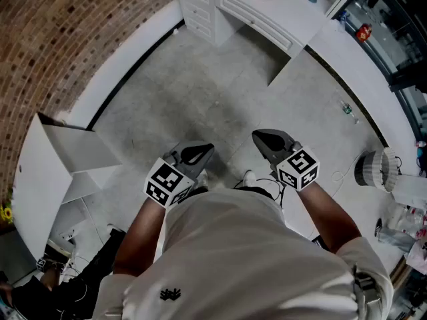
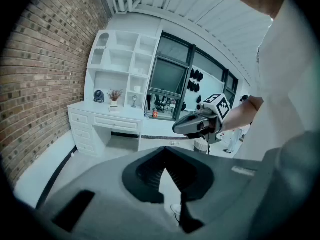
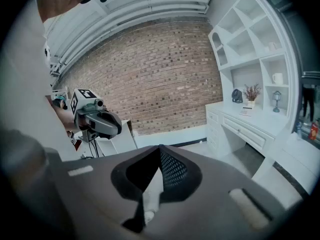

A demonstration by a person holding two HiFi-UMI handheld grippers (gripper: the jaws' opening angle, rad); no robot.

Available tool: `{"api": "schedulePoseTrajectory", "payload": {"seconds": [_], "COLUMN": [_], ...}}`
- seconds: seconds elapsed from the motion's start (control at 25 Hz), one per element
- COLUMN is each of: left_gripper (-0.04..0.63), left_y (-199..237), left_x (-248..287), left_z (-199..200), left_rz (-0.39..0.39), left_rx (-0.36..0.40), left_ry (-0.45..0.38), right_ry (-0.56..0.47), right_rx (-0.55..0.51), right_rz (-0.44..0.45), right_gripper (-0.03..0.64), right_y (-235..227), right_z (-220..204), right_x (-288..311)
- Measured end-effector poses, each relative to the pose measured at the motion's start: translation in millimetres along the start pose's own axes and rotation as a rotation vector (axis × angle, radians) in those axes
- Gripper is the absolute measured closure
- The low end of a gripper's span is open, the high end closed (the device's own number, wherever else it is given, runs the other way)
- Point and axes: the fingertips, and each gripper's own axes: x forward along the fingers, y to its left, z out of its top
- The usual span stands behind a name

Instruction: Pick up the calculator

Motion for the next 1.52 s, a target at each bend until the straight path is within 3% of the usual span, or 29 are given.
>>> {"api": "schedulePoseTrajectory", "payload": {"seconds": [0.24, 0.48, 0.64, 0.92, 1.28, 1.52], "left_gripper": [0.586, 0.455, 0.382, 0.360, 0.362, 0.360], "left_y": [37, 80, 111, 180, 274, 308], "left_x": [-57, -84, -79, -33, 79, 146], "left_z": [-30, -39, -20, 27, 134, 177], "left_rz": [-0.005, -0.030, -0.057, -0.117, -0.142, -0.201], "left_rx": [-0.030, -0.100, -0.118, -0.110, -0.067, -0.046], "left_ry": [-0.013, -0.050, -0.092, -0.089, -0.049, -0.036], "right_ry": [0.025, 0.051, 0.054, 0.047, 0.056, -0.019], "right_rx": [-0.006, -0.004, 0.006, 0.029, 0.069, 0.116], "right_rz": [0.006, 0.000, -0.013, -0.047, -0.068, -0.168], "right_gripper": [0.607, 0.607, 0.604, 0.604, 0.604, 0.604], "right_y": [55, 79, 67, -2, -150, -234], "right_z": [6, 12, 18, 32, 81, 111], "right_x": [60, 88, 100, 139, 164, 164]}}
